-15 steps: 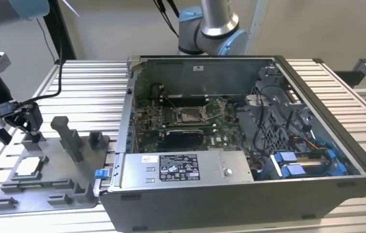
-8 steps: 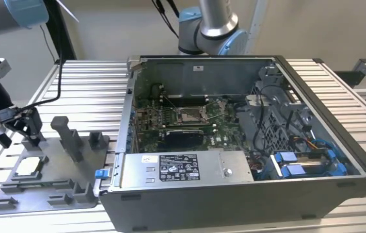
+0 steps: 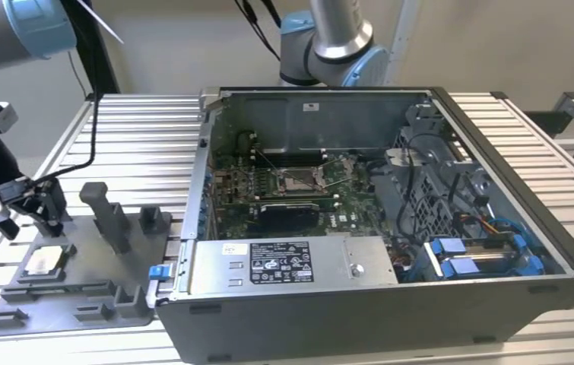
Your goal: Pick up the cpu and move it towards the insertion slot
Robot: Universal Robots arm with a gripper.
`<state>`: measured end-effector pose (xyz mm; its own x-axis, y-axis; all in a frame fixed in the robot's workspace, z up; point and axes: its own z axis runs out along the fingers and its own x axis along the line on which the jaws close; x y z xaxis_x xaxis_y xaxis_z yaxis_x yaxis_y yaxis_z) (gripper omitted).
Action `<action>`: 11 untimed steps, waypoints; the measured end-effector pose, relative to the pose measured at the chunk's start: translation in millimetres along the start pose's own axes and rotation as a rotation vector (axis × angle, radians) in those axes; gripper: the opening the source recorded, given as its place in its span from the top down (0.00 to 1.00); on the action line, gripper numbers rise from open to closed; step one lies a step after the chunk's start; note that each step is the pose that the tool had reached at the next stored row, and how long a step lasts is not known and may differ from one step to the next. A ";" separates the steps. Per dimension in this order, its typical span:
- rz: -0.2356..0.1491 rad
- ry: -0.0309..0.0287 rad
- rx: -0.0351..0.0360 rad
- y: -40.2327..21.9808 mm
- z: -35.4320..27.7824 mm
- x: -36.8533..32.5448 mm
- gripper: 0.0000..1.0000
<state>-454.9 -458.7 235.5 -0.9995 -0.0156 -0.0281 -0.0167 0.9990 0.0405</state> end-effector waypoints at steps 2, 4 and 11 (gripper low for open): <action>0.000 0.0001 0.0001 -0.8 3.5 1.0 0.00; 0.000 -0.0001 0.0000 -1.4 7.2 1.7 0.00; 0.000 0.0000 0.0000 -3.2 19.9 4.0 0.00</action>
<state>-458.3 -461.1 215.4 -0.9995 -0.0156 -0.0281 -0.0167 0.9990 0.0404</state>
